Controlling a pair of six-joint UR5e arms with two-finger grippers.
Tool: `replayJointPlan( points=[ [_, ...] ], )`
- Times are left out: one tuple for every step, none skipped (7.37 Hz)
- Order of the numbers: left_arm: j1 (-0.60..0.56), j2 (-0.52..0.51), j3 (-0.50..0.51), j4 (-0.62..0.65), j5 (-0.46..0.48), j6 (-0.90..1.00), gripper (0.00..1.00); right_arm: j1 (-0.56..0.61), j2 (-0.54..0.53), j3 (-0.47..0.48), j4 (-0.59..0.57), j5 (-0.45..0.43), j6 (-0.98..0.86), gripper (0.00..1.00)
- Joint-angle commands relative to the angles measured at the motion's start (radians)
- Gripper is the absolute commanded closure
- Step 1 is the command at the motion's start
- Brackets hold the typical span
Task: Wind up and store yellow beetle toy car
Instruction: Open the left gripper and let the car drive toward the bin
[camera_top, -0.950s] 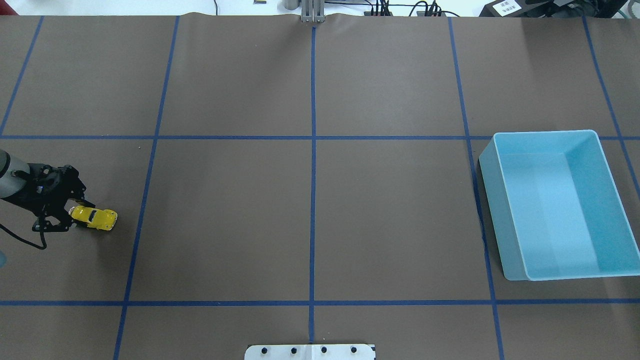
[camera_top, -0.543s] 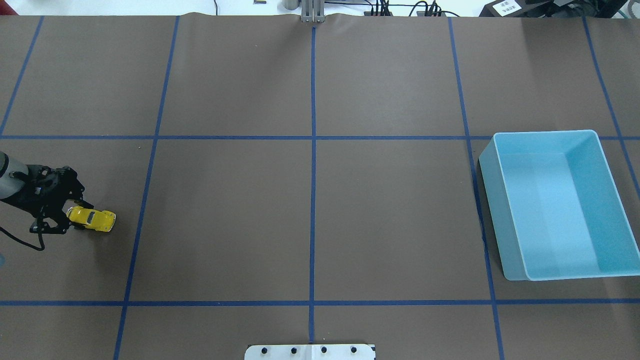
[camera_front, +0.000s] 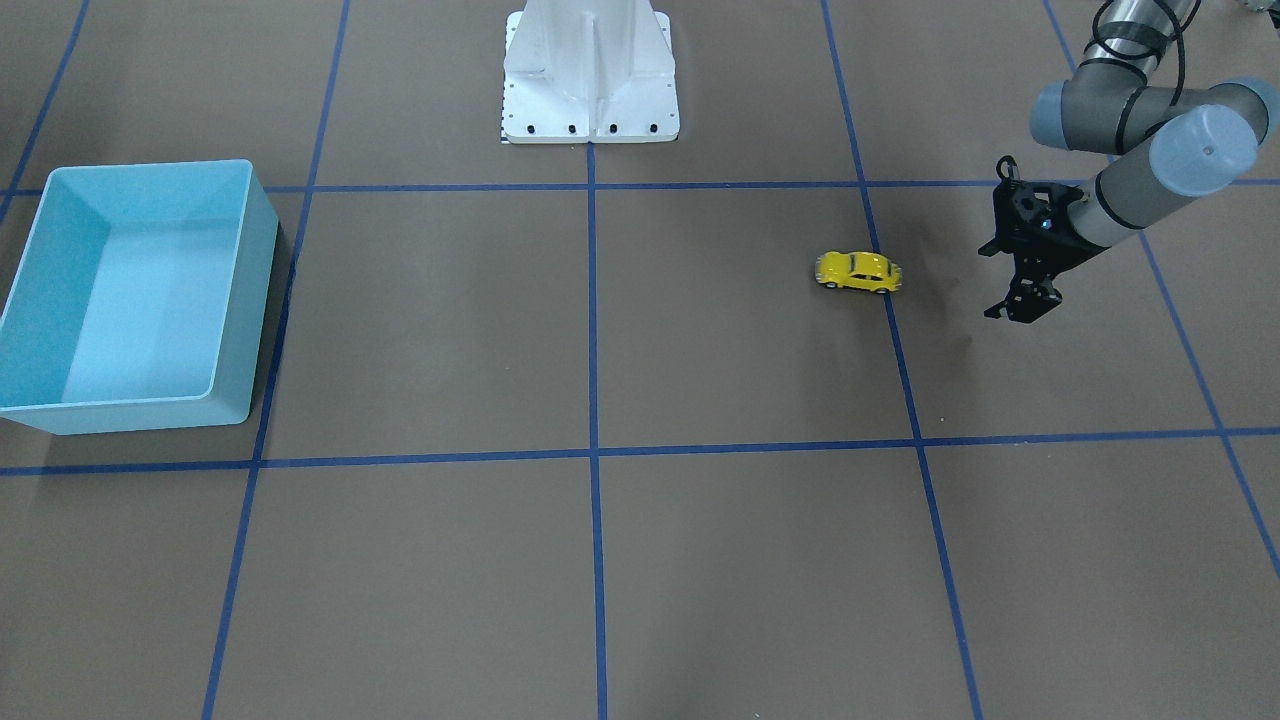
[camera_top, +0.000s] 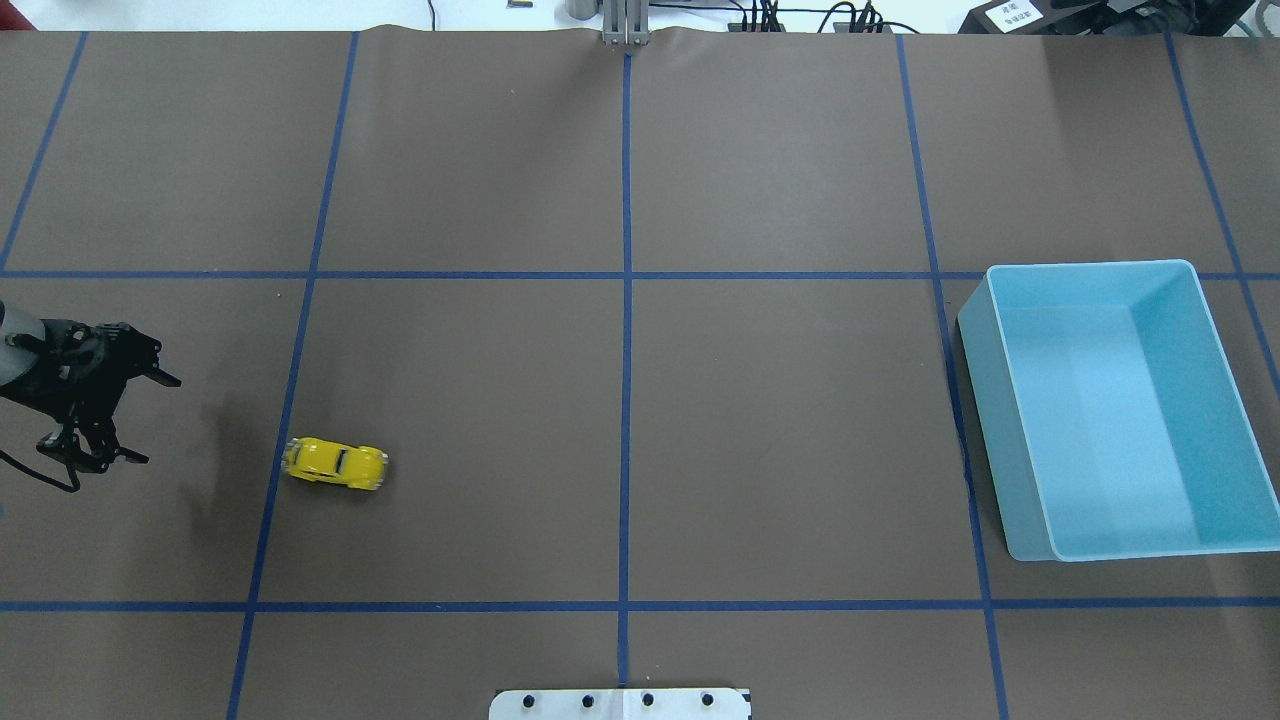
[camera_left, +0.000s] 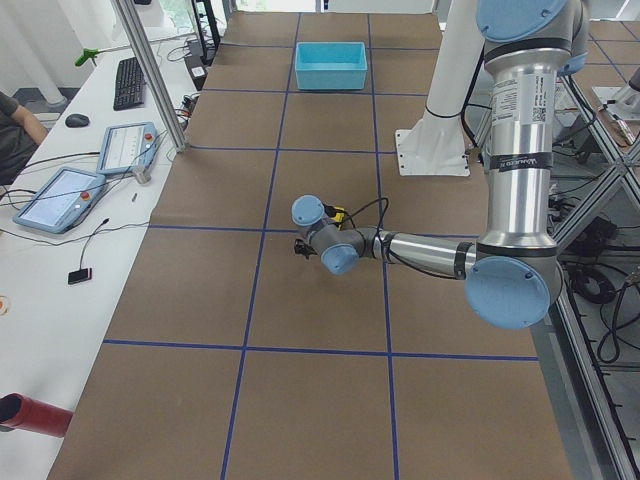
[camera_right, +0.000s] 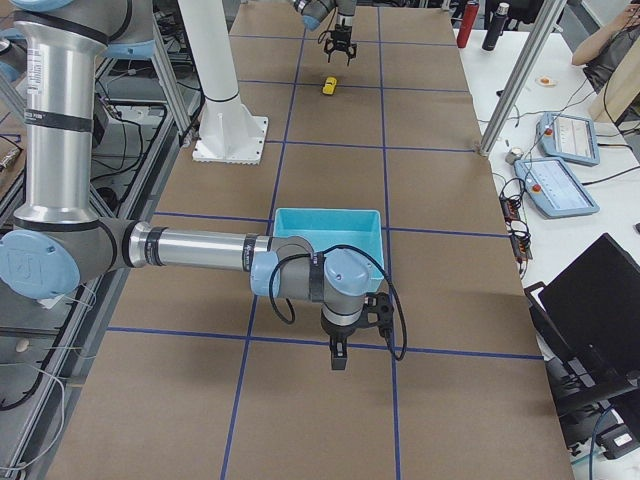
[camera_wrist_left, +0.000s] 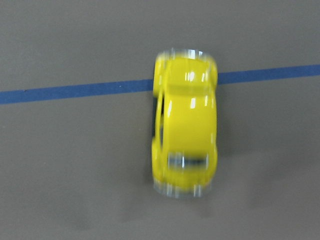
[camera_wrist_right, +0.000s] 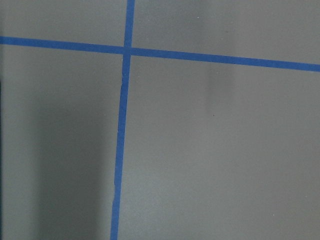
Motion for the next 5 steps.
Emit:
replayJointPlan(
  points=[
    [-0.033, 0.0, -0.001, 0.009, -0.011, 0.002, 0.0, 0.0, 0.0, 0.0, 0.002, 0.0, 0.0, 0.01],
    [-0.042, 0.0, -0.001, 0.015, -0.017, 0.002, 0.0, 0.0, 0.0, 0.0, 0.006, 0.0, 0.0, 0.01],
    [-0.056, -0.002, -0.001, 0.029, -0.017, 0.001, 0.0, 0.0, 0.0, 0.0, 0.006, 0.0, 0.0, 0.01],
    [-0.086, -0.006, -0.003, 0.07, -0.023, -0.001, 0.0, 0.0, 0.0, 0.0, 0.006, 0.0, 0.0, 0.01],
    [-0.123, -0.011, -0.003, 0.125, -0.031, -0.002, 0.0, 0.0, 0.0, 0.0, 0.006, 0.0, 0.0, 0.01]
  ],
)
